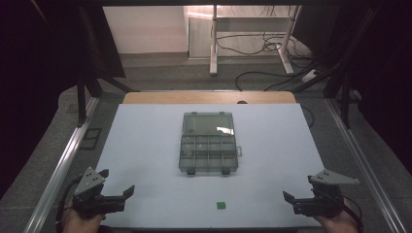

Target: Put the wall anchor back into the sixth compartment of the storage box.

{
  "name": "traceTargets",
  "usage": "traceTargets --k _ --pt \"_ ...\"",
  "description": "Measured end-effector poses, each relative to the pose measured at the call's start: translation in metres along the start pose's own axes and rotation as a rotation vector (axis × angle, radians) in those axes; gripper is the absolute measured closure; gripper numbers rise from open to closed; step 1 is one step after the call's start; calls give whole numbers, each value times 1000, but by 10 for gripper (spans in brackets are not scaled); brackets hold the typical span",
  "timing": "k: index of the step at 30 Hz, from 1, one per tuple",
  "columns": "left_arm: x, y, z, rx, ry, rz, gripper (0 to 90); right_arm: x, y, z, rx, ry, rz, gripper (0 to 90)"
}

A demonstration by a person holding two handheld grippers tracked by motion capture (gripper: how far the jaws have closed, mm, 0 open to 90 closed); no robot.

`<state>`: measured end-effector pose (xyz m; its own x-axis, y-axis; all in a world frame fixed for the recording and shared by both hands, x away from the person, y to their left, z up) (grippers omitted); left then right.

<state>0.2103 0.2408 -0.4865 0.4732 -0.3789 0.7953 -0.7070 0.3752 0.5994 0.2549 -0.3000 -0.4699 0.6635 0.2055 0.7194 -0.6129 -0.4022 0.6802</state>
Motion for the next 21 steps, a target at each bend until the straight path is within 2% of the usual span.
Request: traceTargets --k 6,9,14,21 --pt "-1 1 -1 -4 16 6 8 0 -3 -2 18 9 -22 0" --pt "-1 1 -1 -8 14 -3 7 0 -5 -3 21 21 -43 0" --pt "-2 0 0 -14 1 -18 8 1 -6 -3 28 22 -38 0" --pt "-5 3 -3 -18 38 -15 16 2 -9 -5 32 39 -50 0"
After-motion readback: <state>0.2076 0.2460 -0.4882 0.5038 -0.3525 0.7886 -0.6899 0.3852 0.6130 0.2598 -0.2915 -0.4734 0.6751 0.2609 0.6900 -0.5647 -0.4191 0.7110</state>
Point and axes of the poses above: each handheld gripper's, and its own axes: y roughly backward along the jaws, x roughly out of its top, z roughly to its right, the point moved 5 cm from there along -y, roughly forward along the jaws, and after that the axes turned 10 degrees about -y, right-handed, at the moved point
